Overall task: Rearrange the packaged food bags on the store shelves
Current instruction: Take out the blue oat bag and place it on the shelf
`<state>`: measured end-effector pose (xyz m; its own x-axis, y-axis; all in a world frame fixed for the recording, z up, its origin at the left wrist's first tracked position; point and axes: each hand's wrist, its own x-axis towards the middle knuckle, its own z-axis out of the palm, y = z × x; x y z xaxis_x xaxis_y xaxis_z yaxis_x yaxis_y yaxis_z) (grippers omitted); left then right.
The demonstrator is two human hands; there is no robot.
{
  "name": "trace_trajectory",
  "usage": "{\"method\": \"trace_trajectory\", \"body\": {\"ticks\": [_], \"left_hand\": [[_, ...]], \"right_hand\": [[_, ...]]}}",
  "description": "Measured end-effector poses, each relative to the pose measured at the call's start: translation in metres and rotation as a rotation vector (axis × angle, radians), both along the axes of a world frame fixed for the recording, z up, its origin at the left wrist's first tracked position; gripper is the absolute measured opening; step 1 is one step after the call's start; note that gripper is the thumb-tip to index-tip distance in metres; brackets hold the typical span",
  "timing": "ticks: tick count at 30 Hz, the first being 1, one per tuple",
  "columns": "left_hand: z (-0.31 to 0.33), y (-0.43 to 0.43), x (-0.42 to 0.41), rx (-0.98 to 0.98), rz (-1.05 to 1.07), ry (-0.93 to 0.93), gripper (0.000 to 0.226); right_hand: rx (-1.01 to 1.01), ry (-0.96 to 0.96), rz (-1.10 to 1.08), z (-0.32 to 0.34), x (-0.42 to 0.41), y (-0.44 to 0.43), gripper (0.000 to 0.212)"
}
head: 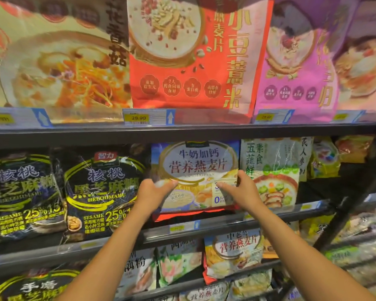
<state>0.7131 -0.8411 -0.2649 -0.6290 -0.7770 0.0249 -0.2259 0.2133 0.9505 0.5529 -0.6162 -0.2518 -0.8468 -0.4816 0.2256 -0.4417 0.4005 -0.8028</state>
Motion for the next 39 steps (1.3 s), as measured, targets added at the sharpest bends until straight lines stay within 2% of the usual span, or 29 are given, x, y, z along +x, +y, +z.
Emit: {"method": "trace_trajectory", "body": {"ticks": [4, 7, 11, 15, 23, 27, 31, 34, 39], "left_hand": [[-0.004, 0.001, 0.003, -0.033, -0.021, -0.025, 0.050], [-0.018, 0.002, 0.008, -0.068, -0.064, -0.020, 0.053], [-0.029, 0.021, 0.016, -0.072, -0.107, -0.031, 0.059], [-0.039, 0.031, 0.017, -0.067, -0.074, -0.010, 0.055], [-0.040, 0.041, 0.018, -0.086, -0.022, 0.018, 0.066], [-0.041, 0.043, 0.024, -0.103, -0.004, 0.020, 0.065], [-0.041, 0.049, 0.037, -0.166, -0.018, -0.001, 0.085], [-0.042, 0.058, 0.051, -0.193, -0.016, -0.064, 0.104], [-0.054, 0.068, 0.082, -0.307, -0.020, -0.109, 0.097]], "right_hand": [[-0.008, 0.002, -0.030, -0.009, 0.005, 0.002, 0.043], [-0.006, -0.012, -0.056, -0.025, 0.011, 0.006, 0.042], [0.083, -0.046, -0.062, -0.039, 0.014, 0.015, 0.044], [0.052, -0.047, -0.079, -0.042, 0.019, 0.016, 0.053], [0.034, -0.036, -0.127, -0.051, 0.038, 0.017, 0.076], [0.011, -0.039, -0.131, -0.048, 0.046, 0.021, 0.072], [0.013, -0.036, -0.130, -0.046, 0.058, 0.032, 0.087], [0.053, -0.009, -0.099, -0.050, 0.068, 0.045, 0.087], [0.152, 0.054, -0.044, -0.058, 0.093, 0.069, 0.080]]}}
